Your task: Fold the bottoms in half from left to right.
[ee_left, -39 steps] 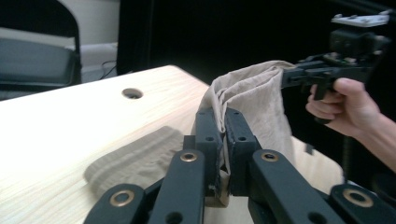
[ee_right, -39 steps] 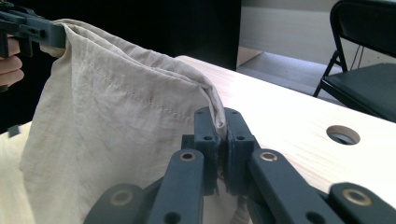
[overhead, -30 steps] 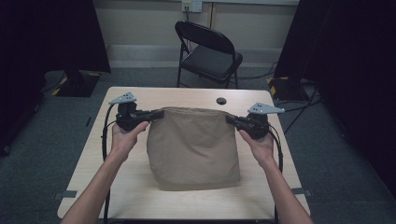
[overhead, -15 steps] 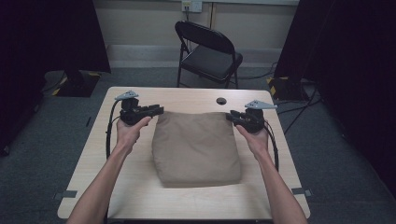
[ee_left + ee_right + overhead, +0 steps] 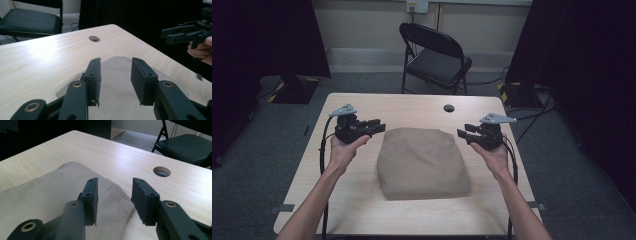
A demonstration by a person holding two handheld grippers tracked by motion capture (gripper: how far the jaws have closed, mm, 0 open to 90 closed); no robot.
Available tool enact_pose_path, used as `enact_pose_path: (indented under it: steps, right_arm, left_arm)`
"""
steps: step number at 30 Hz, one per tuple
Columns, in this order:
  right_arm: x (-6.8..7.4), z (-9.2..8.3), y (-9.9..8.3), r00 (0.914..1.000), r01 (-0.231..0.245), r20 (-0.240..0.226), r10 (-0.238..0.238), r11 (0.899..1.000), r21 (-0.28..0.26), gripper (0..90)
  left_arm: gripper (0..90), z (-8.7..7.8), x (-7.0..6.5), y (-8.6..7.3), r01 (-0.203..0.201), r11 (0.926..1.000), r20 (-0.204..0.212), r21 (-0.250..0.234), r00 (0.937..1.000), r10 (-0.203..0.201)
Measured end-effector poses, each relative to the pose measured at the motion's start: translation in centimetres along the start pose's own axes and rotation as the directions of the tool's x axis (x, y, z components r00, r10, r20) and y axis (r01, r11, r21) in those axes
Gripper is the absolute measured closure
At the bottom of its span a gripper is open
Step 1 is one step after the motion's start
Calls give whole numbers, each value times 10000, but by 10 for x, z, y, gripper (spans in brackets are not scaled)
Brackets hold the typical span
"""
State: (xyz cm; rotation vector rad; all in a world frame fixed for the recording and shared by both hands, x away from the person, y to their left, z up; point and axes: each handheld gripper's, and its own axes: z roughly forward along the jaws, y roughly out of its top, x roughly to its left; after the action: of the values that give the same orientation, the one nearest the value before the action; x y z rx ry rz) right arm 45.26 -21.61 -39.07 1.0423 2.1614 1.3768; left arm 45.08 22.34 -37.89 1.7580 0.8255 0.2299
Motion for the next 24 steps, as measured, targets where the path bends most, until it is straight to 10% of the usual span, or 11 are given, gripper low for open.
enact_pose_path:
  steps: [10, 18, 24]
  right_arm:
    - [12, -16, -38, 9995, 127, -304, -102, 9963, 851, 539]
    - [10, -8, -70, 9996, -166, -219, 201, 9885, 1500, 523]
    - [12, 10, -81, 9990, -263, -312, 331, 9800, 1972, 490]
  left_arm:
    - [491, -8, -12, -33, -228, 9921, 243, 1232, 9995, 199]
    - [499, -14, 0, -66, 861, 9910, 163, 1026, 9960, -882]
    - [485, -4, 5, -84, 862, 9807, 19, 1757, 9961, -879]
